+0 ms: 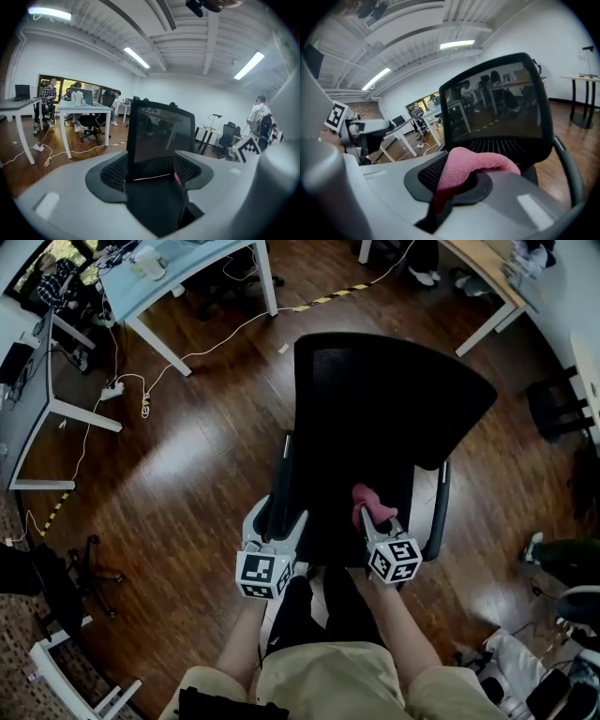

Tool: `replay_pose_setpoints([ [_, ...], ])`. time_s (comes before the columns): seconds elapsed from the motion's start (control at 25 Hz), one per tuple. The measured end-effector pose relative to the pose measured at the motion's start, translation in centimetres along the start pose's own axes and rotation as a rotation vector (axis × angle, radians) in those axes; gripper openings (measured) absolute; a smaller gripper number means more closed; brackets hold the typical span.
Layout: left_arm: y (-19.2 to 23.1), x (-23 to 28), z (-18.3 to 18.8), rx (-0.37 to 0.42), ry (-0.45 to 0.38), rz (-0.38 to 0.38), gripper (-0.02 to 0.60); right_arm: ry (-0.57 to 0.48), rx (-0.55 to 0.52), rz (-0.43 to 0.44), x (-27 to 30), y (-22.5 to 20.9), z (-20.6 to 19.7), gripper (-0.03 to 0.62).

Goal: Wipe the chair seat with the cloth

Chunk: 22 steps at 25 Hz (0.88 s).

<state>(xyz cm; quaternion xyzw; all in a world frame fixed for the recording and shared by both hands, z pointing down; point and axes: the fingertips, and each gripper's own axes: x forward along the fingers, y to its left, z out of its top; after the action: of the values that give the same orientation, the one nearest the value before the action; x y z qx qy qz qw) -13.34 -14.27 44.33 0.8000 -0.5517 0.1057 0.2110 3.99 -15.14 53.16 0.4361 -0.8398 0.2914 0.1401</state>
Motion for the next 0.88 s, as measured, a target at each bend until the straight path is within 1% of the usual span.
replay_pose_setpoints([
  [0.08, 0.1, 1.8, -1.3, 0.021, 0.035, -0.010, 0.276, 0.006, -0.002, 0.062, 4.7, -0.5, -0.9, 0.018],
  [0.12, 0.0, 2.8, -2.0, 0.037, 0.053, -0.017, 0.264, 0.002, 0.020, 0.098, 6.9, -0.7, -1.5, 0.018],
  [0.2, 0.1, 4.8, -3.3, 0.067, 0.081, -0.031, 0.264, 0.000, 0.071, 0.165, 11.6, -1.0, -2.8, 0.018],
  [0.28, 0.7, 6.5, -4.2, 0.083, 0.095, -0.041, 0.264, 0.030, 0.083, 0.210, 16.4, -1.0, -4.9, 0.018],
  [0.44, 1.8, 8.9, -5.7, 0.112, 0.111, -0.058, 0.264, 0.111, 0.063, 0.236, 25.2, -1.6, -9.5, 0.018],
  [0.52, 2.3, 9.1, -6.7, 0.119, 0.136, -0.063, 0.264, 0.125, 0.071, 0.245, 28.5, -1.2, -11.6, 0.018],
  [0.6, 3.1, 8.8, -7.5, 0.109, 0.162, -0.058, 0.264, 0.136, 0.063, 0.233, 30.8, -0.7, -13.6, 0.017],
  [0.64, 3.3, 8.7, -7.9, 0.093, 0.170, -0.055, 0.264, 0.144, 0.051, 0.208, 31.3, -1.2, -14.4, 0.017],
  [0.68, 3.1, 8.7, -8.3, 0.077, 0.176, -0.056, 0.264, 0.152, 0.042, 0.165, 31.3, -2.6, -15.1, 0.017],
  [0.72, 2.7, 8.9, -8.7, 0.069, 0.180, -0.063, 0.263, 0.159, 0.039, 0.104, 30.7, -4.9, -15.6, 0.017],
  [0.8, 1.6, 9.5, -9.2, 0.075, 0.185, -0.087, 0.262, 0.165, 0.053, -0.066, 27.8, -11.3, -16.1, 0.017],
  [0.88, 0.2, 10.2, -9.6, 0.092, 0.187, -0.116, 0.261, 0.151, 0.104, -0.267, 23.0, -19.2, -16.2, 0.017],
])
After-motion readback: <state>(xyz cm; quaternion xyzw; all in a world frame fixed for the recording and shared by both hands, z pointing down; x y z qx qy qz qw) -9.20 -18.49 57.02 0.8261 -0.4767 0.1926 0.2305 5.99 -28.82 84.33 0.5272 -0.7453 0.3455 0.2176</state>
